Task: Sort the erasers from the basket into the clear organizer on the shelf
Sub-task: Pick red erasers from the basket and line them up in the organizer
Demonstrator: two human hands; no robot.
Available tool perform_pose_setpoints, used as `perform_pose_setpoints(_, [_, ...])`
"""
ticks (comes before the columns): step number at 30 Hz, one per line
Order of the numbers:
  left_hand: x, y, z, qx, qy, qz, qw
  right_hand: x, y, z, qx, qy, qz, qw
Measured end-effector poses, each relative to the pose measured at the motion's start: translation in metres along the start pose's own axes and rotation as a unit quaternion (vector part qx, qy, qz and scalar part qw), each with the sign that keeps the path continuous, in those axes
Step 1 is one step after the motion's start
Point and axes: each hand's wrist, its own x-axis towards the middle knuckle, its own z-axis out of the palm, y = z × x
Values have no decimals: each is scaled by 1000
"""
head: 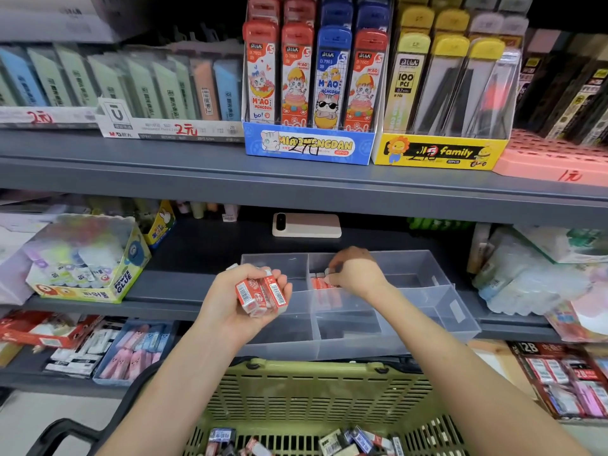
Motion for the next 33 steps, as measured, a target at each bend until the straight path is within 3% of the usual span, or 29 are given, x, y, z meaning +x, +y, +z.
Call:
perform_pose_setpoints(12, [0,-2,7,-35,8,-27,999,2,5,6,-22,32,-2,999])
perform_pose_setpoints(17, [1,-4,9,-48,3,-27,998,-5,10,-4,6,-26,-44,999])
perform_pose_setpoints(19, [1,-4,9,-52,-3,-23,998,-16,3,-13,16,36,-55,998])
perform_pose_setpoints(21, [3,-4,9,-53,-7,-19,998,-34,-11,-17,128,102,-84,983])
perform_pose_setpoints(23, [5,-4,9,-46,-16,-13,999,-58,-31,-20,254,78,-119,957])
perform_pose_setpoints(28, [2,0,5,-4,-53,27,998,-72,-58,-11,212,33,-146,966])
perform_pose_setpoints(33, [-3,25,-16,-59,-41,88,994,-44,-58,-15,345,-25,-80,935])
